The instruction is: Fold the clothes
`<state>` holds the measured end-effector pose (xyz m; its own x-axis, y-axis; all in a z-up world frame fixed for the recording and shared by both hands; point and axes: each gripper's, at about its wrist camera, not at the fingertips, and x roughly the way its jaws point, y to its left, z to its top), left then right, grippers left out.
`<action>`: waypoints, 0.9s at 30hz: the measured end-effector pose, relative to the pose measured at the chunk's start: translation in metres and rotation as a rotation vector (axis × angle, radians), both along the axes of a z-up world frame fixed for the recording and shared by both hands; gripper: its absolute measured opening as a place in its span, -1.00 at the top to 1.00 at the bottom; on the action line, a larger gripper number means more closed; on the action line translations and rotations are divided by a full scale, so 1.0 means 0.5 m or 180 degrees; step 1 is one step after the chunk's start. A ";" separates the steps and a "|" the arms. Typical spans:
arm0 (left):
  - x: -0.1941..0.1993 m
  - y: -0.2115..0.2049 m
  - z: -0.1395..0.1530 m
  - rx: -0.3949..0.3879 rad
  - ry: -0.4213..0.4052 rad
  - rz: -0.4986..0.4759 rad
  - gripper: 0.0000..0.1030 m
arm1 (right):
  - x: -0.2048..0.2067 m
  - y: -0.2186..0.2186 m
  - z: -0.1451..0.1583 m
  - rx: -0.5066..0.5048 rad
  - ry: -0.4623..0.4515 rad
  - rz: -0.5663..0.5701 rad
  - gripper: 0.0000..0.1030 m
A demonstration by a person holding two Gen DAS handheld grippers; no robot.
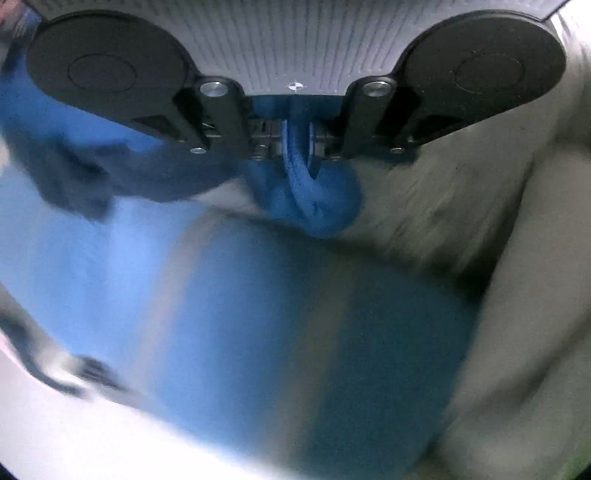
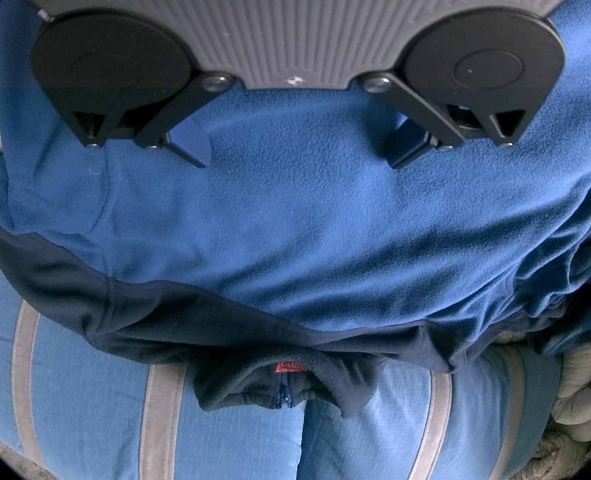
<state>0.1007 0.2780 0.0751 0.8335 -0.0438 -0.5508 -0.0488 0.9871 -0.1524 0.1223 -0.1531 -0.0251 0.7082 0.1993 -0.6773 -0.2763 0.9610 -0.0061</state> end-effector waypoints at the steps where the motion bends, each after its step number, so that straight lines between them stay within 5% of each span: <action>1: -0.017 -0.047 0.015 0.0272 -0.0121 -0.0210 0.82 | 0.000 0.001 0.000 -0.0002 0.0002 0.0000 -1.00; 3: -0.055 -0.145 0.031 0.0819 -0.0261 -0.0615 0.82 | 0.001 0.002 0.000 -0.0007 0.0005 -0.0001 -1.00; 6: -0.109 -0.260 0.020 0.1282 -0.0316 -0.1087 0.82 | 0.000 0.002 0.000 -0.0002 0.0004 -0.0001 -0.99; 11: -0.169 -0.393 -0.093 0.2072 -0.0016 -0.1730 0.82 | 0.000 0.001 -0.001 0.0003 0.0004 0.0001 -0.99; 16: -0.200 -0.458 -0.179 0.3040 0.0156 -0.2002 0.61 | 0.000 0.002 -0.001 0.0008 0.0003 0.0000 -0.99; 18: -0.210 -0.472 -0.182 0.3157 0.0111 -0.2035 0.08 | 0.001 0.004 -0.001 -0.0001 0.0003 -0.0001 -0.99; 20: -0.225 -0.486 -0.180 0.3215 0.0019 -0.2057 -0.19 | 0.001 0.005 -0.001 -0.0007 0.0004 -0.0001 -0.99; 27: -0.225 -0.557 -0.215 0.3773 -0.0036 -0.1904 -0.19 | -0.001 0.006 0.000 -0.0019 0.0000 -0.0004 -0.99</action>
